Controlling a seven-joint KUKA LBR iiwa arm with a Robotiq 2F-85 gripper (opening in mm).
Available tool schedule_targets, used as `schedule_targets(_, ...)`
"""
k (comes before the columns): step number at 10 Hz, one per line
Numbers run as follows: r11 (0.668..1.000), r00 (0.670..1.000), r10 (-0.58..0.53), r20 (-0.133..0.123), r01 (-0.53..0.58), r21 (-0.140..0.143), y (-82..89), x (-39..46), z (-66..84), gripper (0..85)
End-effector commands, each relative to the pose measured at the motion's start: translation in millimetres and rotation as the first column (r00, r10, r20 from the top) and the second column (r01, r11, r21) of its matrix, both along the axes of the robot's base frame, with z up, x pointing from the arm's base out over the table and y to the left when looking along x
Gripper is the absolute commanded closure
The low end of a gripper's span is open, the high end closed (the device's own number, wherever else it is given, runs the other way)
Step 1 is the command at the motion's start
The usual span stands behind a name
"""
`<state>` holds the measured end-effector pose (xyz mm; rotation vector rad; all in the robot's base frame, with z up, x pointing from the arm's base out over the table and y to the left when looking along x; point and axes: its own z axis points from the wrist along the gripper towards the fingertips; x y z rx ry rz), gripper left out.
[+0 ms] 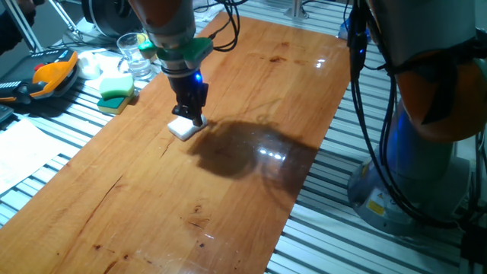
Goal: Clean the tabletop with a sponge
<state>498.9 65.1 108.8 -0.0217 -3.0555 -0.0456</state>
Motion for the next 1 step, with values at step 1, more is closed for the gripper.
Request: schedule_targets(1,1.0,1.0,-0.002,-0.002,0.002,-0.002,0.6,-0.5,-0.5,85.0)
